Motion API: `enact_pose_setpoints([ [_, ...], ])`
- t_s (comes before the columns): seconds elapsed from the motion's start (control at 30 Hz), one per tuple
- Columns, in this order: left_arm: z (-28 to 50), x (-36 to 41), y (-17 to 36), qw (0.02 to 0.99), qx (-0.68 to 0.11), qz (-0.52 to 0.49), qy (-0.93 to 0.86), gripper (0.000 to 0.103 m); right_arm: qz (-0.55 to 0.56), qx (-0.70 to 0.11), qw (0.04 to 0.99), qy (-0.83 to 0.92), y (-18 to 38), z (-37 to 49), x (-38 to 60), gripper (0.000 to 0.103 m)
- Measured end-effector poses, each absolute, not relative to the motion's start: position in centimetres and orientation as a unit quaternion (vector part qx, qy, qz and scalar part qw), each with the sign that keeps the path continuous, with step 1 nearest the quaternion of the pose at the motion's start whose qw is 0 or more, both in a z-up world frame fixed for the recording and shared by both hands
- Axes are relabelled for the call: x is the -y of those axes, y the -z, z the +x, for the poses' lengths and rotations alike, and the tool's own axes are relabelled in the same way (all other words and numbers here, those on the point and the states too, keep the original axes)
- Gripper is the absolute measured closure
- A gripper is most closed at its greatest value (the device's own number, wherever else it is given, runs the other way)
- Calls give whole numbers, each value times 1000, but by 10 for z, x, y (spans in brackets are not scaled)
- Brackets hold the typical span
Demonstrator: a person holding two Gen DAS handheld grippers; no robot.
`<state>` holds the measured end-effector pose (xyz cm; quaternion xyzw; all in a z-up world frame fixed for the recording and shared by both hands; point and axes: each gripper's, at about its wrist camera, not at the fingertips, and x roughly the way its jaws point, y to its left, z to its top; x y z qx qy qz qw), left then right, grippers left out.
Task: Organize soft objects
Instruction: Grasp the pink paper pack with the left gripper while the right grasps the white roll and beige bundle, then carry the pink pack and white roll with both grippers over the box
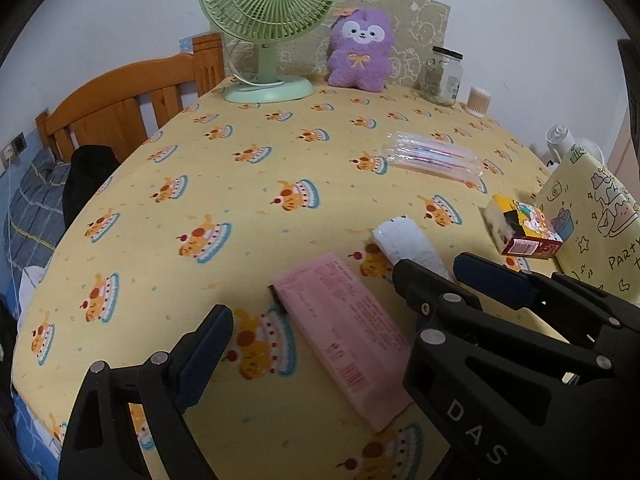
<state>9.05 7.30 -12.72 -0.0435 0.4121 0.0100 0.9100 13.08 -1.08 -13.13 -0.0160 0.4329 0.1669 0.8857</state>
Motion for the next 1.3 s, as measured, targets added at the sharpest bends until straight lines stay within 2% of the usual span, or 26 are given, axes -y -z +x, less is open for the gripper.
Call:
enact_pose_setpoints([
  [0.27, 101, -60, 130, 911, -411, -24, -27, 9, -32, -424, 896, -126, 133, 137, 23, 58],
  [0.37, 104, -60, 130, 910, -414, -27, -30, 12, -11, -430, 893, -131, 134, 141, 31, 58],
  [0.5, 103, -56, 128, 912, -410, -27, -21, 28, -11, -430, 893, -135, 134, 142, 31, 58],
  [0.57, 101, -56, 127, 913, -406, -35, -28, 32, -7, -429, 893, -134, 134, 142, 33, 58],
  [0.7, 97, -53, 126, 918, -395, -35, -18, 58, -10, -430, 892, -135, 133, 142, 32, 62],
  [0.73, 96, -52, 125, 918, -394, -34, -16, 62, -13, -431, 892, -136, 133, 141, 31, 64],
  [0.93, 93, -50, 125, 919, -393, -31, -7, 64, -9, -437, 889, -136, 133, 138, 34, 73],
  [1.3, 82, -48, 123, 920, -390, -39, -6, 64, -11, -433, 892, -134, 126, 122, 41, 77],
])
